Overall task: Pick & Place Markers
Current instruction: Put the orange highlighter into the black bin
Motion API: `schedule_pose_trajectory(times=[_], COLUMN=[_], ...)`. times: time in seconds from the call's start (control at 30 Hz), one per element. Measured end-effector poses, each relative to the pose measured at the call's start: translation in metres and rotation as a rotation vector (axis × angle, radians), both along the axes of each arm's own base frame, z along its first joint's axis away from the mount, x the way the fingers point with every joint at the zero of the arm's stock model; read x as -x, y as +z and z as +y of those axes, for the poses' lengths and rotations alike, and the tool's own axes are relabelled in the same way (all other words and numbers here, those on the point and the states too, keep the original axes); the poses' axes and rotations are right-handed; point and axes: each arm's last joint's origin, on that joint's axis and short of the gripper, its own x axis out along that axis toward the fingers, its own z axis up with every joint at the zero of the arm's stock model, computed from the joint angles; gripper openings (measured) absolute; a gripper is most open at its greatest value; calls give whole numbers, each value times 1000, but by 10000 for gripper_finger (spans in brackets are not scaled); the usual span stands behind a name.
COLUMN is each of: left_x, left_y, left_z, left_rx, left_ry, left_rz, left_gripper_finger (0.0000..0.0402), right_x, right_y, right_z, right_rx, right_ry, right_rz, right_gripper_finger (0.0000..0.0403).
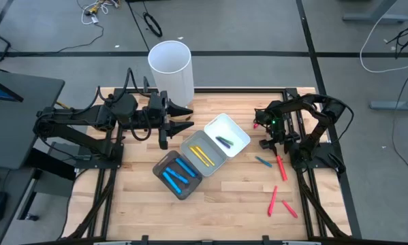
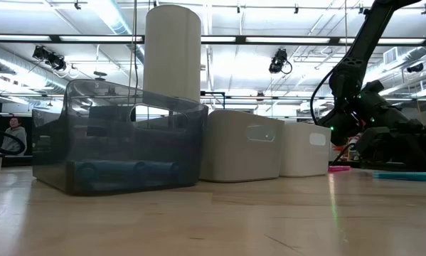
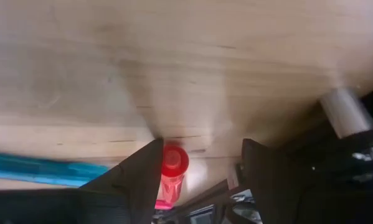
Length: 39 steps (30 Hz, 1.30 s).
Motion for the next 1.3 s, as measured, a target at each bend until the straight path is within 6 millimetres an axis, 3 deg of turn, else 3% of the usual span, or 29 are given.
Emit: schedule_pose_trajectory(times=[0.77,1.07,1.3], left_x=[0,0,0], left_y=[0,0,0], left_z=[0,0,0], left_rx=[0,0,0], left_ry=[0,0,0], left_rz=[0,-1,0], left_gripper_finger=[209,209,209], right_x=[-11,-26,-28], right_y=[-3,3,3], right_z=[4,-7,0], right_rx=[4,51,47], right_ry=[44,9,37], right_rz=[-113,-176,-160], right_gripper_finger=[223,223,223])
